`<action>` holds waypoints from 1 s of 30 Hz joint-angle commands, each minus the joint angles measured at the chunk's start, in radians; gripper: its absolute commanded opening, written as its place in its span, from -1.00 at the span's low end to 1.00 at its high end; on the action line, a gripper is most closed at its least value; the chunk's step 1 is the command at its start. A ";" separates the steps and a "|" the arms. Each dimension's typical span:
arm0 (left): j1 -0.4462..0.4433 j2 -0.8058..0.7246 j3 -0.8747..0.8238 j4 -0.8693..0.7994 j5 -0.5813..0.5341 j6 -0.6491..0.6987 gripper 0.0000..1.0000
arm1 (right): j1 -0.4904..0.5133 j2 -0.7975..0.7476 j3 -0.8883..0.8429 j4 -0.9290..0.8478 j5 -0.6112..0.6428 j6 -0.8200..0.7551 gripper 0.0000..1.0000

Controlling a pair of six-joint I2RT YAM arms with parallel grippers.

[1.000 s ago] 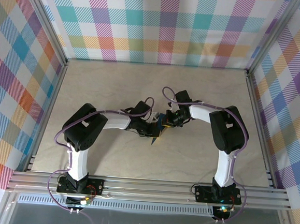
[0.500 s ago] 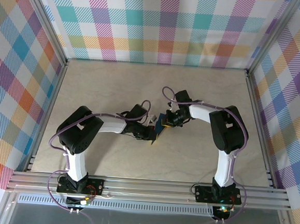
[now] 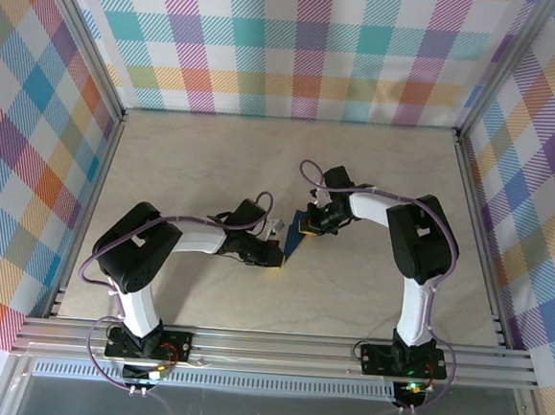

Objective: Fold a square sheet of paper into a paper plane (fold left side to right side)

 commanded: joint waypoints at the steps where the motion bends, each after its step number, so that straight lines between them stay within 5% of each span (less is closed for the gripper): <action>1: 0.005 -0.017 -0.054 -0.139 0.018 0.024 -1.00 | -0.002 0.086 -0.039 -0.112 0.172 -0.032 -1.00; 16: 0.017 -0.163 -0.007 -0.157 0.038 0.007 -1.00 | -0.001 0.062 -0.047 -0.088 0.126 -0.016 -1.00; 30: 0.016 0.079 0.201 -0.135 0.041 0.023 -1.00 | 0.000 0.045 -0.057 -0.041 0.074 0.007 -1.00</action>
